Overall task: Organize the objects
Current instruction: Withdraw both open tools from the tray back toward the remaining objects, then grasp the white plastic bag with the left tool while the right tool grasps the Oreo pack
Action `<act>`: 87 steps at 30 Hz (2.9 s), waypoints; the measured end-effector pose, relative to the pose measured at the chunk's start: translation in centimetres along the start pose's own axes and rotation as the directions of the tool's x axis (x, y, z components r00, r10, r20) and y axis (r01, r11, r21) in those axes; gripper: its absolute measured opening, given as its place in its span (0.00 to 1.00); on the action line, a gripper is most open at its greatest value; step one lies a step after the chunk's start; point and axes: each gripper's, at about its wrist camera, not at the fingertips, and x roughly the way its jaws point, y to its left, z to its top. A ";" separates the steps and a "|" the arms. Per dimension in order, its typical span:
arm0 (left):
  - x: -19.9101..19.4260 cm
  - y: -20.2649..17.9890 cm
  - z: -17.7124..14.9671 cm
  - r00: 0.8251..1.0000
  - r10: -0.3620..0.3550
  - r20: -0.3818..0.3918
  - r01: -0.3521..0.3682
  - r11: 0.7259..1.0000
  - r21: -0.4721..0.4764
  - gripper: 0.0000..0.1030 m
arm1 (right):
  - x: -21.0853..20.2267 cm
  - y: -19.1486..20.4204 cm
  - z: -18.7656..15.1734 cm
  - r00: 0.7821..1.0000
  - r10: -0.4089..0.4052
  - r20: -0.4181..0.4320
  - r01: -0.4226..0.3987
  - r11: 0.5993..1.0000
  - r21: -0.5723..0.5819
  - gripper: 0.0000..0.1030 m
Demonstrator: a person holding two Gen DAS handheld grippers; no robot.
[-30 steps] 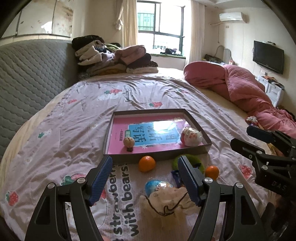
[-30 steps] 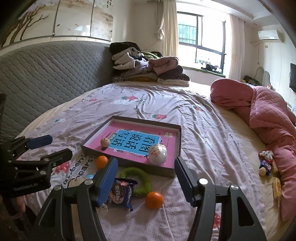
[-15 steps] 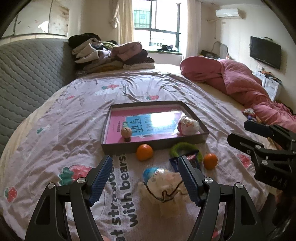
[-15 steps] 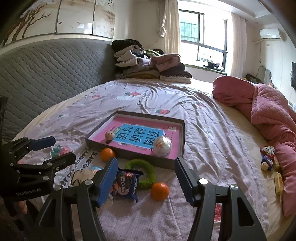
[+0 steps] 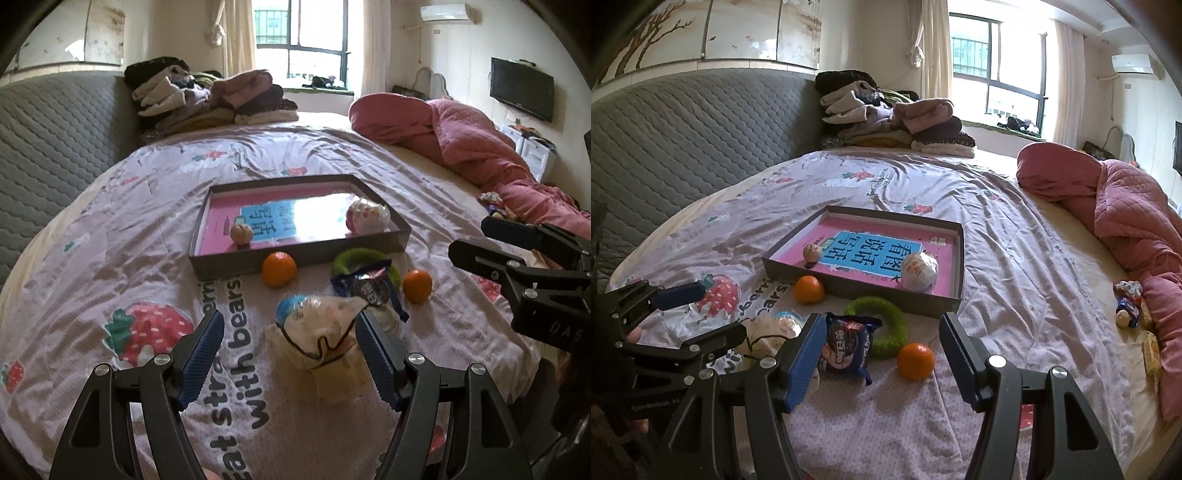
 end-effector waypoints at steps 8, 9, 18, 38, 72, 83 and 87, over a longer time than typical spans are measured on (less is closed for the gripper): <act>1.2 0.2 -1.0 0.999 -0.003 -0.034 0.003 1.000 -0.002 0.73 | 1.0 0.1 -1.0 0.999 0.001 -0.033 -0.001 1.000 0.001 0.61; 1.4 0.2 -1.1 0.999 -0.002 -0.039 0.002 1.000 -0.002 0.73 | 1.2 0.2 -1.1 0.999 0.003 -0.037 -0.003 1.000 0.000 0.61; 2.7 0.3 -1.6 0.998 -0.014 -0.062 0.014 1.000 -0.008 0.73 | 2.7 1.2 -1.9 0.998 0.015 -0.067 -0.016 1.000 -0.023 0.61; 4.6 2.6 -2.2 0.997 -0.012 -0.082 0.007 0.998 -0.059 0.72 | 5.4 2.0 -2.9 0.993 0.017 -0.117 -0.021 0.999 -0.026 0.61; 7.3 5.1 -3.1 0.995 -0.015 -0.103 0.004 0.995 -0.103 0.72 | 11.0 3.6 -2.8 0.986 -0.014 -0.169 0.023 0.998 0.055 0.61; 7.8 5.3 -3.1 0.995 -0.012 -0.095 0.001 0.994 -0.106 0.70 | 10.7 4.5 -3.5 0.991 -0.026 -0.130 0.030 0.999 0.030 0.55; 8.1 4.7 -3.2 0.995 -0.018 -0.099 0.009 0.996 -0.093 0.59 | 10.5 4.7 -3.7 0.992 -0.023 -0.122 0.025 1.000 0.016 0.53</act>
